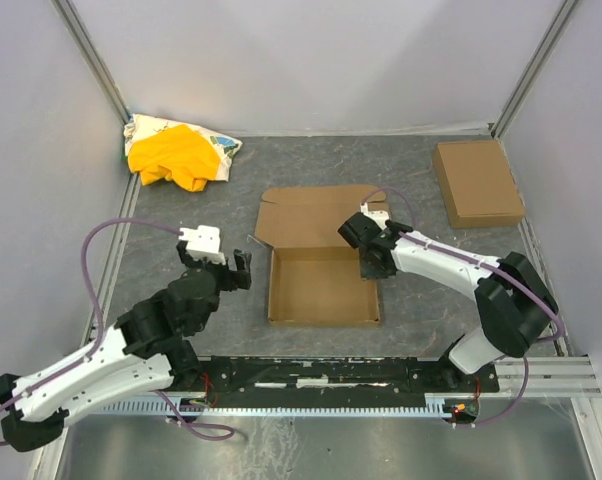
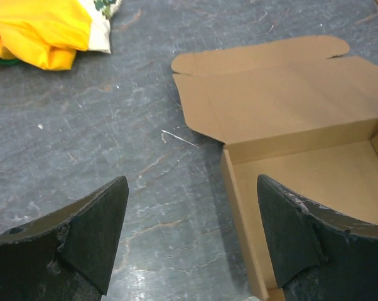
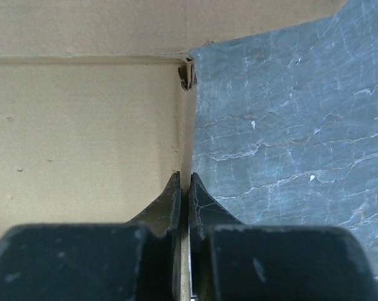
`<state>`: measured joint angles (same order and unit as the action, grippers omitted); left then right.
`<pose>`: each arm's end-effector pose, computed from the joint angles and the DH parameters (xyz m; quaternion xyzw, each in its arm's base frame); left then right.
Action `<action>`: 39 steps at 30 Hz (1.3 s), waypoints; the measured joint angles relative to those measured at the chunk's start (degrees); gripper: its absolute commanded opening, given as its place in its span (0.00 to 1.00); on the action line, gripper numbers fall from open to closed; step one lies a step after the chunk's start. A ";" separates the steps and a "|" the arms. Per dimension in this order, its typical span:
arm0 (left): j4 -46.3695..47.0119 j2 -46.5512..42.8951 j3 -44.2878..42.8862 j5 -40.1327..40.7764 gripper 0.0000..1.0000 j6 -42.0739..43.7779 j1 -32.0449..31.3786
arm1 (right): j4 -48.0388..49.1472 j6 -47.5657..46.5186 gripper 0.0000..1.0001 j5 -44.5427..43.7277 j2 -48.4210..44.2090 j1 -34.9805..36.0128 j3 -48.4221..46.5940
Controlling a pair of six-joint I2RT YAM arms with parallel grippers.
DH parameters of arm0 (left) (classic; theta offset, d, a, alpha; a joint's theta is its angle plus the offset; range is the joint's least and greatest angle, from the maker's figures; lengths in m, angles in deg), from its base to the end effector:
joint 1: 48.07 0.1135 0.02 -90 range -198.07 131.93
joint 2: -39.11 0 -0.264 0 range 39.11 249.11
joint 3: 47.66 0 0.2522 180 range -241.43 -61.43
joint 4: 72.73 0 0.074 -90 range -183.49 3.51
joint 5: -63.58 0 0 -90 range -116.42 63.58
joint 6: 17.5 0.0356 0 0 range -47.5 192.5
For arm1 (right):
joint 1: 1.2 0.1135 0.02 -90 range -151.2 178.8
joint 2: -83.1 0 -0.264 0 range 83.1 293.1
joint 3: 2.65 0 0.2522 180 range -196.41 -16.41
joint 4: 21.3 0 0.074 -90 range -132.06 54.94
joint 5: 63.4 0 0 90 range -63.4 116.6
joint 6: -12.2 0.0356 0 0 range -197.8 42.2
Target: Fold the paper box
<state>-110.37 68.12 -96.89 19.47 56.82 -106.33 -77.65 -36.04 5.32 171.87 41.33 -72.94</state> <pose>0.0849 -0.0886 0.2991 0.0545 0.7754 -0.0767 0.6244 0.2162 0.1808 0.1941 0.0178 0.9743 -0.0487 0.2190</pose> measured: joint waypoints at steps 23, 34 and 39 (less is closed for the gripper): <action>15.13 50.73 -31.19 -49.59 0.96 -19.65 45.51 | -0.17 -12.83 0.70 21.46 -6.60 -30.77 -19.23; 15.47 51.45 -17.14 -54.27 0.70 -17.66 48.81 | 5.68 -10.95 0.75 32.15 8.81 -33.88 -17.07; 15.78 55.21 -17.03 -54.64 0.69 -17.64 48.89 | 7.32 -10.93 0.67 32.57 12.66 -33.97 -17.07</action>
<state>-94.59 123.33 -113.91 -35.17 39.18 -57.44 -70.32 -46.97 37.89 184.53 7.36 -90.01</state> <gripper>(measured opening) 0.694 0.723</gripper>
